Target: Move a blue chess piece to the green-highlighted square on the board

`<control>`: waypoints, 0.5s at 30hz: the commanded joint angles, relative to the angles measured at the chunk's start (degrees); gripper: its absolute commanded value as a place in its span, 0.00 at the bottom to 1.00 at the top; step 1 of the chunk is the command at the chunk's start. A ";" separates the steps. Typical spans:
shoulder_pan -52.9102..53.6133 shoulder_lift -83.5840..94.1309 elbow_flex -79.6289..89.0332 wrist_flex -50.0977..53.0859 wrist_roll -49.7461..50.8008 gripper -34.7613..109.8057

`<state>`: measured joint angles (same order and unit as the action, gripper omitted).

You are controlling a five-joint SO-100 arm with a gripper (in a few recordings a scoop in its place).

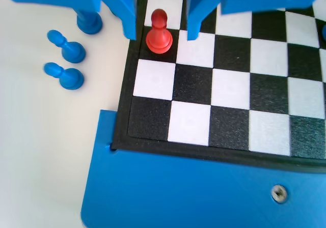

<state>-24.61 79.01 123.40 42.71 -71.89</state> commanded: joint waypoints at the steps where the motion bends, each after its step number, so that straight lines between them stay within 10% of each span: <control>1: -1.14 1.76 -2.46 0.44 -1.14 0.29; 15: -1.49 1.67 -2.46 1.23 -4.13 0.25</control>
<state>-25.66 79.01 122.70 43.15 -74.79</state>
